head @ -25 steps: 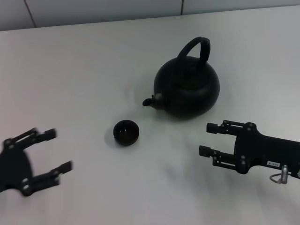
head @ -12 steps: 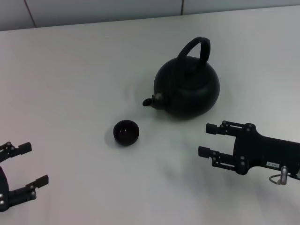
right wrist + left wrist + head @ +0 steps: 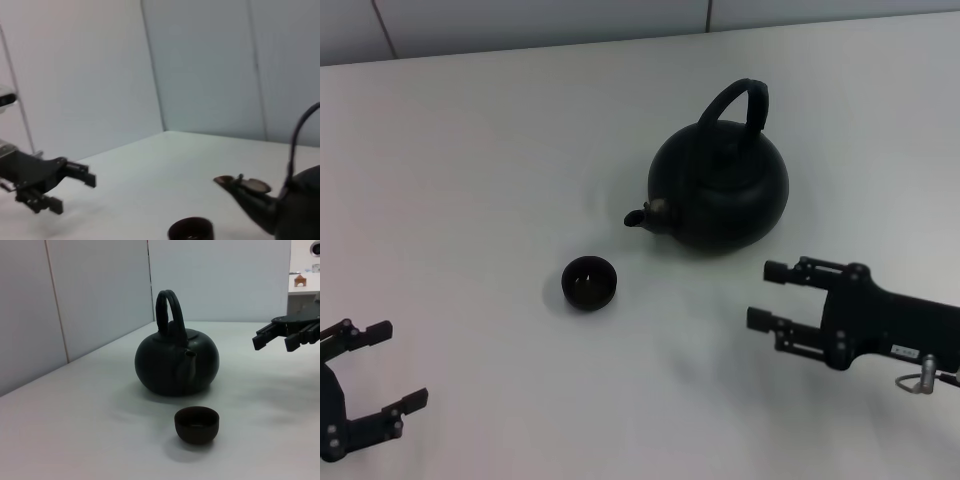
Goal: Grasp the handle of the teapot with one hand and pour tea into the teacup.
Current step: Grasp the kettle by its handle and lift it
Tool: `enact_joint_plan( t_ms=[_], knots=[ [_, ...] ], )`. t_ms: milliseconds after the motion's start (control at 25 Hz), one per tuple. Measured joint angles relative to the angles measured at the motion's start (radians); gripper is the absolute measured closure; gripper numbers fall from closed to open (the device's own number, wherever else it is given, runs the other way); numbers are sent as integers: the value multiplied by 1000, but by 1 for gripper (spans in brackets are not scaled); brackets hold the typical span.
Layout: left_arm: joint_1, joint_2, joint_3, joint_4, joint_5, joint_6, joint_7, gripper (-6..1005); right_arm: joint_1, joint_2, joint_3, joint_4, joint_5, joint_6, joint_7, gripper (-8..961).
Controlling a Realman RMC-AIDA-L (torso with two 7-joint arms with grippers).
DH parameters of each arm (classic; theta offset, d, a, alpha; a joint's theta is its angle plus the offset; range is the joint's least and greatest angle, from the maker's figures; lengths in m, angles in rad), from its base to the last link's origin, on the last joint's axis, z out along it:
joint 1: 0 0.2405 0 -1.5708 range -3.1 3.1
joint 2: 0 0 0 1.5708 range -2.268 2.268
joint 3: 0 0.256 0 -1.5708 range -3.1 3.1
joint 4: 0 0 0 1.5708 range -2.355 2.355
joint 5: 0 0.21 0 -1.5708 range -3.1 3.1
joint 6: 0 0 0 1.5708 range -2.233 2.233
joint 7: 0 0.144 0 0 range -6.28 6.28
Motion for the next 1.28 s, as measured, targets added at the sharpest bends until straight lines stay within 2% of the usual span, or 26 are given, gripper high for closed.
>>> enact_joint_plan(
  t_ms=[120,160,200,320,360,400,440,560,840,960,1280],
  knots=[
    [0,-5,-1,5,0,-6,0,188,-2,1,60,30,0,-1,-32,333],
    [0,-6,-2,6,0,-7,0,188,-3,1,139,91,0,-1,-103,334],
    [0,-6,-2,7,0,-7,0,188,-3,1,139,91,0,-1,-103,334],
    [0,-7,-3,7,-7,-8,1,188,-14,2,302,206,0,0,-257,336],
    [0,-6,-4,7,-8,-9,1,188,-24,2,421,276,0,11,-348,337],
    [0,-7,-5,8,-10,-12,1,189,-24,2,421,276,0,11,-348,337],
    [0,-8,-6,8,-11,-16,1,189,-29,3,499,318,0,23,-399,338],
    [-1,-12,-6,8,-11,-20,1,189,-23,5,639,399,0,86,-507,340],
    [-3,-20,-7,8,-12,-23,2,189,29,1,653,394,-1,117,-505,344],
    [-6,-29,-18,7,-12,-28,8,189,71,-2,652,380,0,138,-489,346],
    [-9,-37,-22,1,-12,-36,27,189,202,-1,647,351,0,289,-429,351]
  ],
)
